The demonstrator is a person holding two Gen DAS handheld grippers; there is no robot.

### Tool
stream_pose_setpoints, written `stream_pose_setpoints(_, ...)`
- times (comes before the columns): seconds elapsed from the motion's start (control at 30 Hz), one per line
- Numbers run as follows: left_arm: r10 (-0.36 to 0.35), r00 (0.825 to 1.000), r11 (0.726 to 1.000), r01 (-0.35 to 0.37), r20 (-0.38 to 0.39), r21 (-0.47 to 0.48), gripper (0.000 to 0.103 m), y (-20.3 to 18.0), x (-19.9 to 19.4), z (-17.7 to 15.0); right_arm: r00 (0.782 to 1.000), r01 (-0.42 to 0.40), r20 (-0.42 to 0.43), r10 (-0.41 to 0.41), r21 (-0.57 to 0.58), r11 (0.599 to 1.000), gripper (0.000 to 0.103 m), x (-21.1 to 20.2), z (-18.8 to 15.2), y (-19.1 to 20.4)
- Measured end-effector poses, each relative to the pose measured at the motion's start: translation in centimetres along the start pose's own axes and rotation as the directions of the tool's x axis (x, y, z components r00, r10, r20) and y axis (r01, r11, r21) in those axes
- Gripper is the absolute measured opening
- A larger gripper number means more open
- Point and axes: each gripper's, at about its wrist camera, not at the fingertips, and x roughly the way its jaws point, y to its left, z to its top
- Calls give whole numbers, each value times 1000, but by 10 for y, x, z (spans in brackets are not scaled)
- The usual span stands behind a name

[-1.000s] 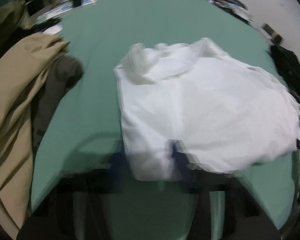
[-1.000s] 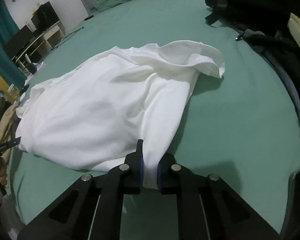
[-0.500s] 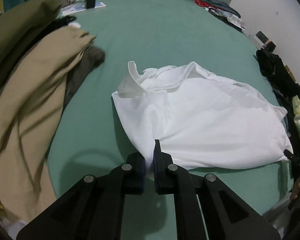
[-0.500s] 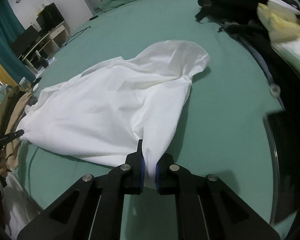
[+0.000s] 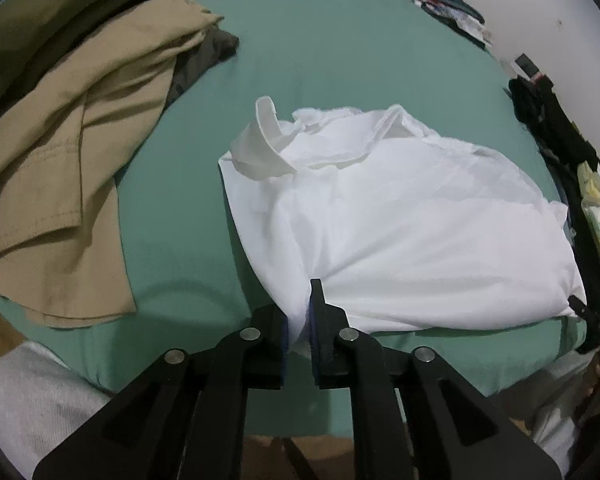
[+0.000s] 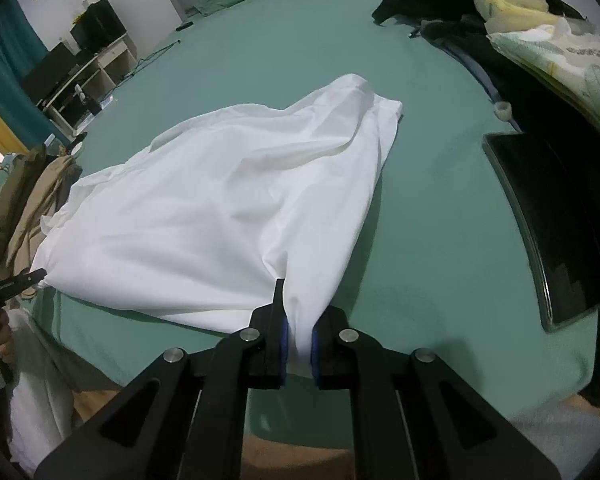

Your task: Fold large clothes

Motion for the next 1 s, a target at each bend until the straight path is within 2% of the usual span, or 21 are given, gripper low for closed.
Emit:
stream_pose_setpoints(0.07,0,1000,1000,0,3,10,17,5,-5,-1,1000,18,-6,-18,-8,1000,13,2,0,3)
stream_pose_setpoints(0.1,15,1000,1000,-15,17,27,24,4,-9,2,1000,24,-6,-24,-10,1000,14,2,1,4)
stream_pose_setpoints(0.13,41,998,998,-44,51,45,32,4,-17,5,999,38,-6,-38,-12,999,17,2,2,5)
stream_pose_setpoints(0.2,57,994,996,-63,96,60,42,3,-29,13,997,79,21,-79,-17,997,21,-4,5,6)
stream_pose_setpoints(0.3,46,989,994,-60,141,93,42,-3,-42,26,988,130,90,-128,-13,991,31,-17,8,9)
stream_pose_setpoints(0.37,25,990,991,-43,136,130,42,-11,-38,35,974,175,152,-169,-29,984,42,-25,13,14)
stream_pose_setpoints(0.4,17,992,989,-35,121,143,42,-16,-33,39,968,187,178,-177,-40,982,43,-27,15,17)
stream_pose_setpoints(0.47,-1,997,987,-13,82,161,42,-27,-19,45,963,183,216,-164,-71,981,43,-28,21,24)
stream_pose_setpoints(0.57,-31,999,985,29,10,168,42,-42,9,52,965,170,223,-140,-121,978,43,-17,31,36)
stream_pose_setpoints(0.67,-48,998,987,55,-45,153,42,-47,31,57,976,95,211,-60,-157,983,43,-2,42,47)
stream_pose_setpoints(0.83,-5,999,991,12,-51,133,42,-41,54,75,982,-24,177,64,-221,975,43,24,58,66)
stream_pose_setpoints(0.93,38,999,993,-35,-31,117,42,-33,63,93,986,-38,147,75,-239,970,43,43,64,76)
stream_pose_setpoints(1.0,94,995,990,-92,-14,104,42,-25,70,107,991,-31,123,62,-243,970,44,57,67,79)
